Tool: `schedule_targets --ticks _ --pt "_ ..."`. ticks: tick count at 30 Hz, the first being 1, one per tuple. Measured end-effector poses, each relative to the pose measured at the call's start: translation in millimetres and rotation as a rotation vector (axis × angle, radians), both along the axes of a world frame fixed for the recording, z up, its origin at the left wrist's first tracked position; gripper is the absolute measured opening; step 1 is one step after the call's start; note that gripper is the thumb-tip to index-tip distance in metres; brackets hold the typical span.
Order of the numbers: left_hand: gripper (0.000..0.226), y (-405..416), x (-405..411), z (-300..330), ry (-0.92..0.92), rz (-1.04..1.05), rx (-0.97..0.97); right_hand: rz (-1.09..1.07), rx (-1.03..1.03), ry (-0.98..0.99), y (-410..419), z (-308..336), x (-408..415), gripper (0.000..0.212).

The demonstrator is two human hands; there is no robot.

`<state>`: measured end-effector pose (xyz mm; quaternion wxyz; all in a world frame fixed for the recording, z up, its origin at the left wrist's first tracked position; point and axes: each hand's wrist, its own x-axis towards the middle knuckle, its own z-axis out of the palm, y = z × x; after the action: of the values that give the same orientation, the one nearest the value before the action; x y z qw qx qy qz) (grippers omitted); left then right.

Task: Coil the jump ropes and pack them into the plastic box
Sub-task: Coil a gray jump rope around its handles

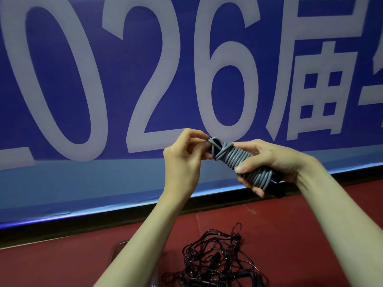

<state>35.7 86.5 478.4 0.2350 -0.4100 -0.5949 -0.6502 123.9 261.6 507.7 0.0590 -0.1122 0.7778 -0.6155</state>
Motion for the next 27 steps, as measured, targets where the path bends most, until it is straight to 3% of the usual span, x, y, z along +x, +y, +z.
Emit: schedule_targets --ticks 6,10,14,21,27 --pt "0.014 2 -4 -1 -0.285 -0.177 -0.037 -0.121 0.180 0.067 3 0 -4 0.053" --pt "0.009 0 -9 0 -0.397 -0.267 -0.018 -0.129 0.175 0.065 4 -1 -5 0.055" --pt "0.019 -2 -15 0 -0.441 -0.302 -0.009 -0.108 0.155 0.071 4 -2 -7 0.060" --pt "0.024 -3 -14 -1 -0.268 -0.158 -0.163 -0.128 0.189 0.076 2 -5 -11 0.064" --pt "0.007 -11 -24 -4 0.000 0.032 -0.307 -0.069 0.167 0.025 1 -6 -8 0.059"
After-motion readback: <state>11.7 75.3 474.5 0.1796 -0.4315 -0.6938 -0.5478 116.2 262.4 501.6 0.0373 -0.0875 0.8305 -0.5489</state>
